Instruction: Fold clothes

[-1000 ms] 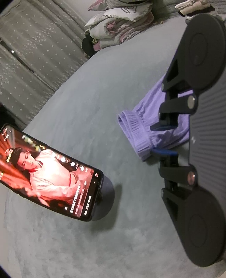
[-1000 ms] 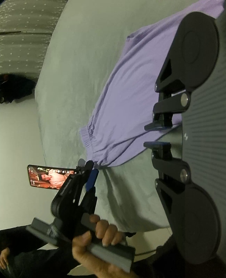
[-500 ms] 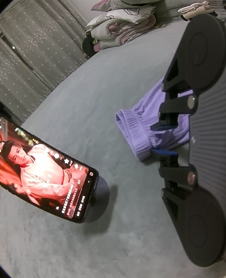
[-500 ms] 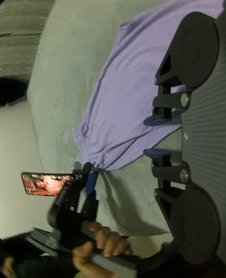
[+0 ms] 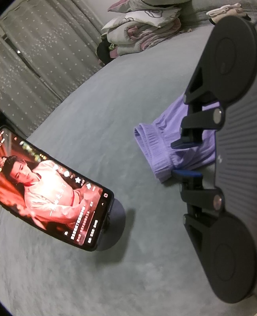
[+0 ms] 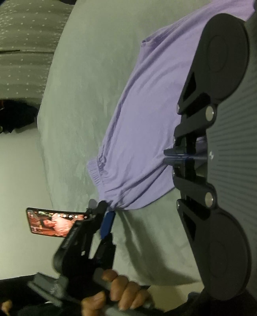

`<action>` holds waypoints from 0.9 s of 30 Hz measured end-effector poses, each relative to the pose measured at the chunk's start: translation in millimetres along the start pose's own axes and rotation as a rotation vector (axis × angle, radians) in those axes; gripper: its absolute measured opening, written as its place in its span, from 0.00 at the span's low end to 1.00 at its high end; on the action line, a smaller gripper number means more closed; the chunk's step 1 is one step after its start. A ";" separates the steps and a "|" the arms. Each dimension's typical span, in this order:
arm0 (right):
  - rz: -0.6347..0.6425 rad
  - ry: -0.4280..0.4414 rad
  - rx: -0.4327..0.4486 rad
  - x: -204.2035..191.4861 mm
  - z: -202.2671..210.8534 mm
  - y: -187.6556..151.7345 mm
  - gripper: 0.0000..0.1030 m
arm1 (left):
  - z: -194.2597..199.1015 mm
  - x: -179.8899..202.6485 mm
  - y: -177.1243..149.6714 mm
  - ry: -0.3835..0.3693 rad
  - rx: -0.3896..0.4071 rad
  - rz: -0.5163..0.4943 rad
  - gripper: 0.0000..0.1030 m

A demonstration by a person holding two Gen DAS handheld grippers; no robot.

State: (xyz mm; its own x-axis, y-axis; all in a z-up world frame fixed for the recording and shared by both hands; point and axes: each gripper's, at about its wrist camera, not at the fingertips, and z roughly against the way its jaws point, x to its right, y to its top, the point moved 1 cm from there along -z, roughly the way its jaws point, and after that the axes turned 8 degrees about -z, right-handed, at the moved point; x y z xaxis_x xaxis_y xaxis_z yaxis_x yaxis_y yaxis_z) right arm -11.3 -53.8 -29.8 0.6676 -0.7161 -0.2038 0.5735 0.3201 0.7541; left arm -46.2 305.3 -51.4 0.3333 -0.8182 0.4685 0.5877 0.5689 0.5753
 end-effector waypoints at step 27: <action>0.008 -0.012 -0.001 11.4 58.0 -21.4 0.48 | 26.5 23.7 -6.7 0.038 0.121 -0.227 0.38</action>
State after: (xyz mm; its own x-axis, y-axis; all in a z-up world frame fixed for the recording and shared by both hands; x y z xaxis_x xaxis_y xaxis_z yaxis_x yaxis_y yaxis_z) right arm -43.5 -104.8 -12.1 0.6666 -0.7207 -0.1903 0.5684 0.3263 0.7553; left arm -61.7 284.3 -26.4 0.2313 -0.9274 0.2941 0.5590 0.3741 0.7400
